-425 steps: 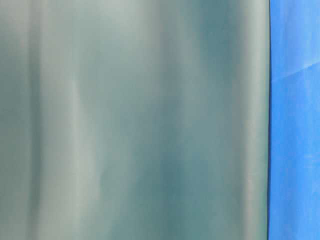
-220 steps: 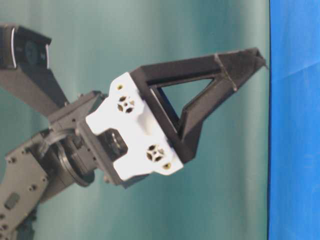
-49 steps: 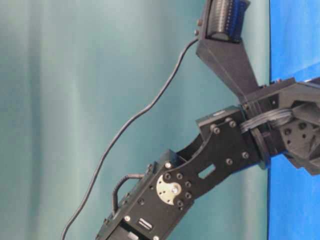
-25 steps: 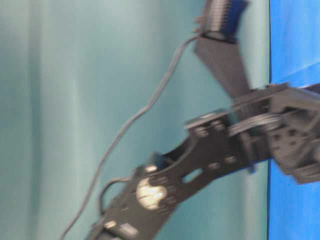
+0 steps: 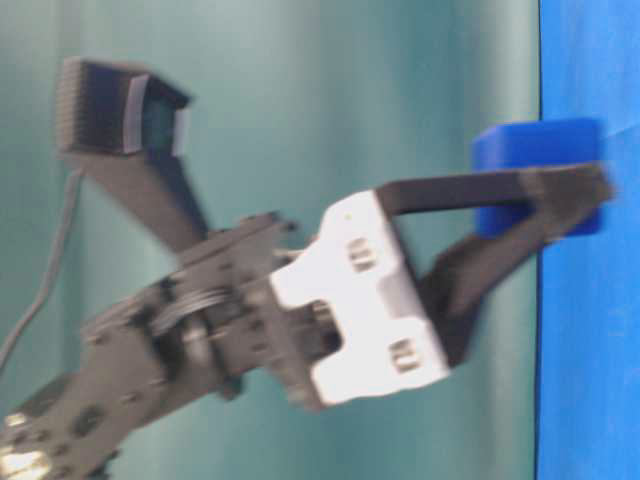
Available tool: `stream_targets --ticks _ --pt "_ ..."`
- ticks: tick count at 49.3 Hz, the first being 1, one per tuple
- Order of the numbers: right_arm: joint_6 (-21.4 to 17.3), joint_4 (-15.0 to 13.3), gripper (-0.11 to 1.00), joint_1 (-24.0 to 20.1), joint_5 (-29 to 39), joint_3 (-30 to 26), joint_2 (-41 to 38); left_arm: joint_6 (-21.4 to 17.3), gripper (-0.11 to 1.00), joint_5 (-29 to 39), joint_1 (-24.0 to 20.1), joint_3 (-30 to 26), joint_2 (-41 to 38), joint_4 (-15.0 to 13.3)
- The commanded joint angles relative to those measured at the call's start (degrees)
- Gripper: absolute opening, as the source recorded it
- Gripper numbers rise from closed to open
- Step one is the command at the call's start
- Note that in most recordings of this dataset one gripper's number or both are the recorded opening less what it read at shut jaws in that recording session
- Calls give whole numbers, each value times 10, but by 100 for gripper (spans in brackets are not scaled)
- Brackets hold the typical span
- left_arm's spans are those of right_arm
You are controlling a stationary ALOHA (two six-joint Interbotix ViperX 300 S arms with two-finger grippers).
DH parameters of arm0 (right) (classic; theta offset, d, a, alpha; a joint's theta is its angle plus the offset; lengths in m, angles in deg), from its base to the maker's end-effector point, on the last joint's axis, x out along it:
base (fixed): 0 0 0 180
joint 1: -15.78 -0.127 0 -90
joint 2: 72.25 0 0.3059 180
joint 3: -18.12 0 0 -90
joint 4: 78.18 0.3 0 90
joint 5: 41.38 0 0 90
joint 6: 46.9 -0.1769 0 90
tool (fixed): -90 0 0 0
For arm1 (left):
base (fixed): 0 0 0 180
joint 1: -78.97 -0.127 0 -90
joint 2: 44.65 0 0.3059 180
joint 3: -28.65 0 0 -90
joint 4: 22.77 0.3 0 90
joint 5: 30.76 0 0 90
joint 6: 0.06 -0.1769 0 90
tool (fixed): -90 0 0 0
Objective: Handover the blue block to the right arm after grasping it with the left arm, then place it in the designated position.
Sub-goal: 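Lift the blue cube with the left gripper and raise it up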
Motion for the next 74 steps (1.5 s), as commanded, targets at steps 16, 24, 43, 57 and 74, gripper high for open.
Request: stream_targets --ticks 16,24,43,57,74 --pt "-1 2 96 1 -2 -15 -4 -3 49 52 -9 -37 58 3" --pt "-1 2 96 1 0 -15 -3 -3 49 56 -15 -33 75 4" --pt "-1 2 96 2 0 -15 -4 -2 49 56 -17 -32 76 4" --pt "-1 2 96 1 0 -16 -3 -1 49 54 -17 -32 76 4" --pt "-1 2 96 1 0 -15 -4 -1 49 54 -17 -31 76 4"
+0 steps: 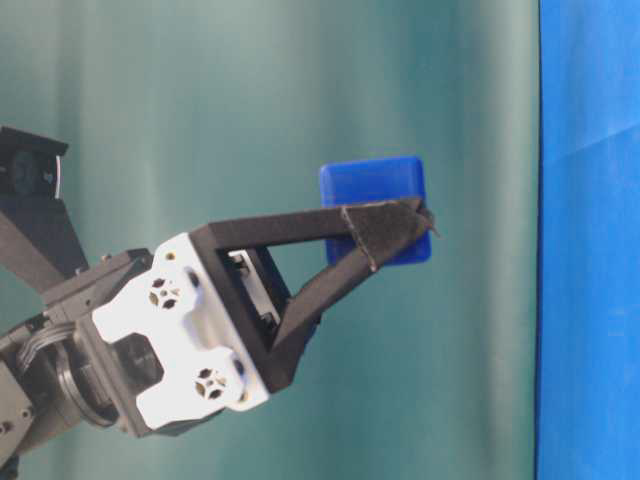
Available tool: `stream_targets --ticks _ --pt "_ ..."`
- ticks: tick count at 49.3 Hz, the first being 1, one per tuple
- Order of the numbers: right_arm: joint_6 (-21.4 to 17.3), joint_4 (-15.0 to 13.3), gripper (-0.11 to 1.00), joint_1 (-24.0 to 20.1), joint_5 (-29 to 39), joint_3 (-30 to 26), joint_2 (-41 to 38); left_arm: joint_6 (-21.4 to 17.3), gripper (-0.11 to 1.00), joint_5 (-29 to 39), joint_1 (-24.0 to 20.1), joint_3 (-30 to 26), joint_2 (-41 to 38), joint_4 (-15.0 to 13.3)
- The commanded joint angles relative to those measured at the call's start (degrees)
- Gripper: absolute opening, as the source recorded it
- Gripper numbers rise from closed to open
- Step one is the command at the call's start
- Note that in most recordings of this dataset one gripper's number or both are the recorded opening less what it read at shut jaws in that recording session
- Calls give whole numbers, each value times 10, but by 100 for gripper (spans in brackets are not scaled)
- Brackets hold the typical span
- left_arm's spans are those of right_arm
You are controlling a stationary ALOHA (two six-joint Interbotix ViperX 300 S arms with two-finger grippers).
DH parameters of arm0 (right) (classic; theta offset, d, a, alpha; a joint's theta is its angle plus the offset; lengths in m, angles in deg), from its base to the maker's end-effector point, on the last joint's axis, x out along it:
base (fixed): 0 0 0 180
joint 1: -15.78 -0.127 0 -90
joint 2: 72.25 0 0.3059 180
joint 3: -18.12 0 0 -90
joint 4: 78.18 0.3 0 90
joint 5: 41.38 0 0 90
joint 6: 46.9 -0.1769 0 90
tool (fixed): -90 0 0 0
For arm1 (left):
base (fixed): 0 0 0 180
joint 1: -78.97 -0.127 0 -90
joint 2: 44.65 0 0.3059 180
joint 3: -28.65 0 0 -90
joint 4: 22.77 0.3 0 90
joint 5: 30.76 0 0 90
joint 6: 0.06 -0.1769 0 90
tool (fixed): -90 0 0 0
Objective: Handover the blue block to the right arm after grasping it with the left arm, then place it in the designated position.
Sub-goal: 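Lift the blue cube with the left gripper and raise it up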
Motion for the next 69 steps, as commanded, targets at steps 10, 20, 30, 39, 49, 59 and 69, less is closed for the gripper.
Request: stream_targets --ticks 10,20,30,39,49,59,69 --pt "-1 2 96 1 -3 -16 -4 2 49 -12 1 -8 21 3" --pt "-1 2 96 1 -3 -15 -4 2 49 -55 3 20 37 2" --pt "-1 2 96 1 -3 -16 -3 5 49 -115 3 69 63 2" --pt "-1 2 96 1 -4 -15 -4 4 49 -205 3 122 95 2" --pt "-1 2 96 1 -5 -15 -4 1 49 -345 4 205 145 2" --pt "-1 2 96 1 -6 -15 -4 0 49 -486 4 277 194 2" --pt "-1 2 96 1 -14 -16 -4 -4 49 -577 -2 329 221 1"
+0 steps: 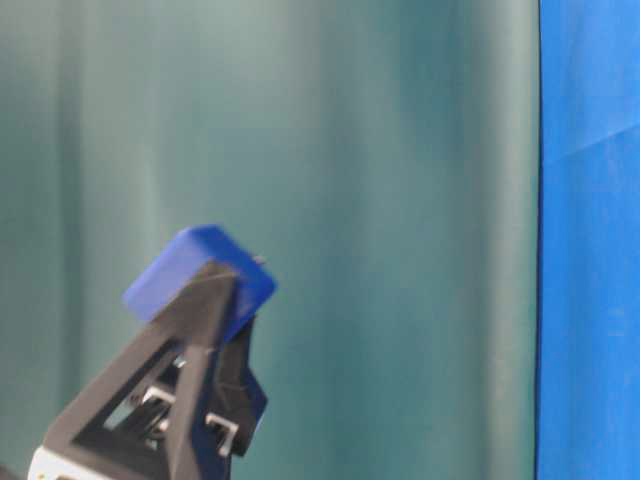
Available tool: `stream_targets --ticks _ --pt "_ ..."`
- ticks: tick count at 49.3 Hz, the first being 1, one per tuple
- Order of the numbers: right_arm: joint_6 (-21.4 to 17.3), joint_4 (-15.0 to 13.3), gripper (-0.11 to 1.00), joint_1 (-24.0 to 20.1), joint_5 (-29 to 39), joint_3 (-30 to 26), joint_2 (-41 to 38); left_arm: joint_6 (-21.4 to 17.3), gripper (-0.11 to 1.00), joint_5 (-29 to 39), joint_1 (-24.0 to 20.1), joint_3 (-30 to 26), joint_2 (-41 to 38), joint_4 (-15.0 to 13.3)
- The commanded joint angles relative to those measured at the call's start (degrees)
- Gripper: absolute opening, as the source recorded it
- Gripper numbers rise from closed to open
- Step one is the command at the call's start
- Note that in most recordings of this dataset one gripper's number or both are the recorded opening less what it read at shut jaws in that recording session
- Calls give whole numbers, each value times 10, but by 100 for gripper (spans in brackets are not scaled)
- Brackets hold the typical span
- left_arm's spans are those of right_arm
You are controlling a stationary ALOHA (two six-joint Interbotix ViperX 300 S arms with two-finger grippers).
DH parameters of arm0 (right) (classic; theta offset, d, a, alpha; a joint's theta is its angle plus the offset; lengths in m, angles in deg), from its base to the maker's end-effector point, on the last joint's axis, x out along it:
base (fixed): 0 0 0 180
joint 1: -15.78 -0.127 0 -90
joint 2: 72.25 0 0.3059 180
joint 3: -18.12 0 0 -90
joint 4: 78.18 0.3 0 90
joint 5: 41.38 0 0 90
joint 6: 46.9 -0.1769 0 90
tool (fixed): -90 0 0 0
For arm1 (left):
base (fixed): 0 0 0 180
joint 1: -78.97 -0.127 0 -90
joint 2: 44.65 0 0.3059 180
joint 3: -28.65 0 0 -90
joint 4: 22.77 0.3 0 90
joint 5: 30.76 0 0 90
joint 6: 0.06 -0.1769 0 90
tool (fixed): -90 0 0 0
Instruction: Handover the blue block to the right arm after grasping it with the left arm, then place it in the designated position.
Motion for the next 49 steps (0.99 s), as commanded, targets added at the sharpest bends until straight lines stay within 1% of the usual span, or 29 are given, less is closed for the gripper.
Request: stream_targets --ticks 1,8,33,37,41,49 --pt "-1 2 96 2 -9 -15 -4 -1 49 -33 -5 8 19 0" --pt "-1 2 96 1 -9 -16 -4 -1 49 -38 -13 16 21 -1" --pt "0 2 96 1 -8 -17 -4 -1 49 -38 -13 15 21 -1" --pt "4 -4 96 1 -6 -18 -4 -1 49 -37 -14 15 21 -1" --pt "9 -21 96 -2 -6 -20 -4 -1 49 -38 -14 16 21 -1" --pt "25 -85 96 -8 -6 -26 -4 -1 49 -38 -14 16 21 -1"
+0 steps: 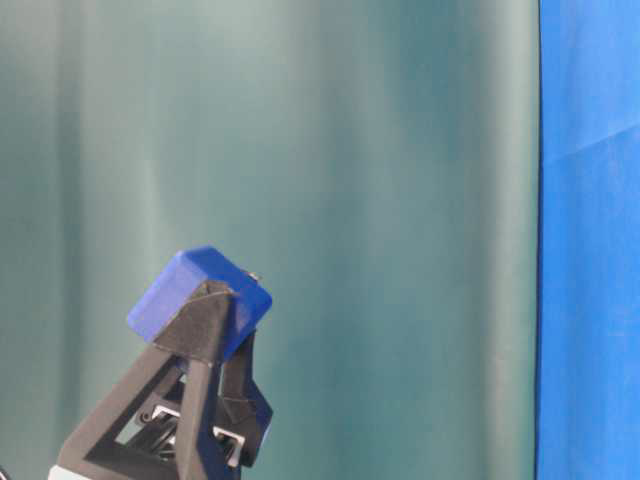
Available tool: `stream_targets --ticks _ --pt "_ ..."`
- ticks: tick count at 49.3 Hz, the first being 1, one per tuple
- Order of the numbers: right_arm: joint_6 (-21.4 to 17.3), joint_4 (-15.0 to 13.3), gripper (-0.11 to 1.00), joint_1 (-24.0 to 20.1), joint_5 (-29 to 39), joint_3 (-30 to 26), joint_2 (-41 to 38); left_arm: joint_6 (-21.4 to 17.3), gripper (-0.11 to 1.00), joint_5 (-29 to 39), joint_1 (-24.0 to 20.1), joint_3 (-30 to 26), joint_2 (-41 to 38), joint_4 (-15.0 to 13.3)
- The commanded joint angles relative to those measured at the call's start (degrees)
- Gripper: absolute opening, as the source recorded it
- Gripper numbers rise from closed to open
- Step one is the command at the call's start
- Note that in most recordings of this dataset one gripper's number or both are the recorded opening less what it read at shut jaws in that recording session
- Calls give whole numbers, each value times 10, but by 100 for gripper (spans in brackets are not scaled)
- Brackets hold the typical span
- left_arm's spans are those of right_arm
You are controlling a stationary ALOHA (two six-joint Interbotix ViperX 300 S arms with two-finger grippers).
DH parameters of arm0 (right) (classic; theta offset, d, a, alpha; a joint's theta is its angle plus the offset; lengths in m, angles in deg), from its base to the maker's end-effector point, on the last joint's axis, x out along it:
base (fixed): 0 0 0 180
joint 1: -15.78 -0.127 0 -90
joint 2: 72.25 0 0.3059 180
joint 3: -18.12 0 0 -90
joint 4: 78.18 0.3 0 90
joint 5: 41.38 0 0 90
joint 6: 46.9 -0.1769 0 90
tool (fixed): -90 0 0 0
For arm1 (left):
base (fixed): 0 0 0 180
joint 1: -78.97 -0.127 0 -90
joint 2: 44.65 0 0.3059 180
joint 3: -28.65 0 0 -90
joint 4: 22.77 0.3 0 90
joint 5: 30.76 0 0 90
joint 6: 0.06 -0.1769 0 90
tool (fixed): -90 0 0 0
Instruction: Handover the blue block to the right arm after grasping it with the left arm, then place it in the designated position.
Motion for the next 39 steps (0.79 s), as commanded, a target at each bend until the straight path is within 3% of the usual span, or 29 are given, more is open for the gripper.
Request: stream_targets --ticks 1,15,26,39 --pt "6 -33 96 -4 -4 -18 -3 -1 49 -6 -1 -7 11 -1" --pt "56 -151 94 -4 -3 -27 -3 -1 49 -6 -1 -8 11 -1" --pt "122 -256 94 -4 -6 -28 -4 -1 49 -8 -1 -7 11 -1" --pt "193 -357 94 -6 -6 -29 -4 -1 49 -10 -1 -8 11 -1"
